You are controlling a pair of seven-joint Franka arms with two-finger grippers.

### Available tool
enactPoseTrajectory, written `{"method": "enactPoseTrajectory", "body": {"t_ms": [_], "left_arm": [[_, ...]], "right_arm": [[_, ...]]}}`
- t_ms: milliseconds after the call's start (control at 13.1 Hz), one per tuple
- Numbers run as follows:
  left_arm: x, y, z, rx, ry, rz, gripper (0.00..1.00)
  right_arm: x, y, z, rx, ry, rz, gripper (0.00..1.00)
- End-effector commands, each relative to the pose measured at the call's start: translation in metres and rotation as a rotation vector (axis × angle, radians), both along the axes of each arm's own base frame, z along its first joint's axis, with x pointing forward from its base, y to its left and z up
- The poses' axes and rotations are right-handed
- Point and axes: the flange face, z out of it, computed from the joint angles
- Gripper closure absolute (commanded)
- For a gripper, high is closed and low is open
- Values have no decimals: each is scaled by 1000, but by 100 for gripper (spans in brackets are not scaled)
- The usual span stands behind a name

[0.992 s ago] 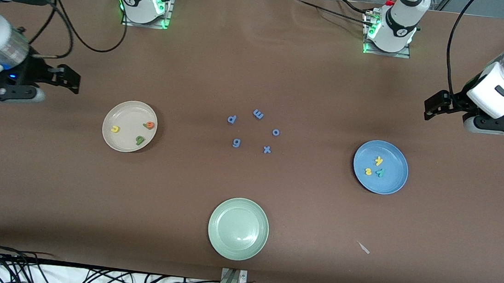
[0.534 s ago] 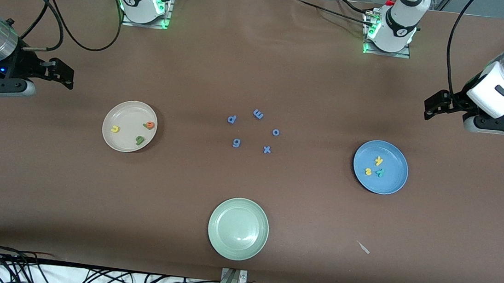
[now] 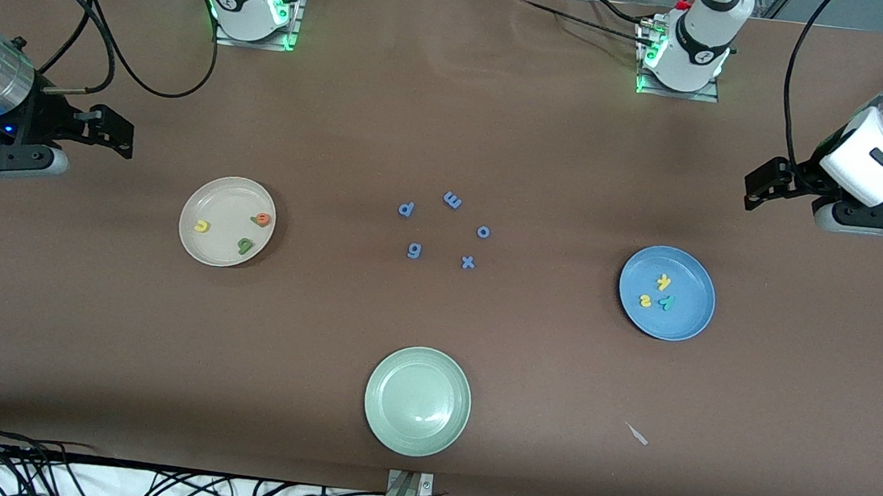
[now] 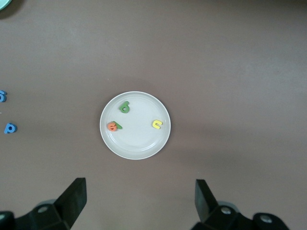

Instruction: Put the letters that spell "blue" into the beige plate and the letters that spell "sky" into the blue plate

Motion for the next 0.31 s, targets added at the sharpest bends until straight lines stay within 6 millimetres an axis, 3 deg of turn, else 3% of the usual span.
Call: {"method": "enactPoseTrajectory", "body": {"t_ms": [0,229], "left_arm": [[-3,0,8,-9,0,-21,0],[-3,0,8,-9,0,-22,0]], "right_arm": [[2,0,5,7,11,-3,0],[2,-2,5,8,9,-6,0]]}}
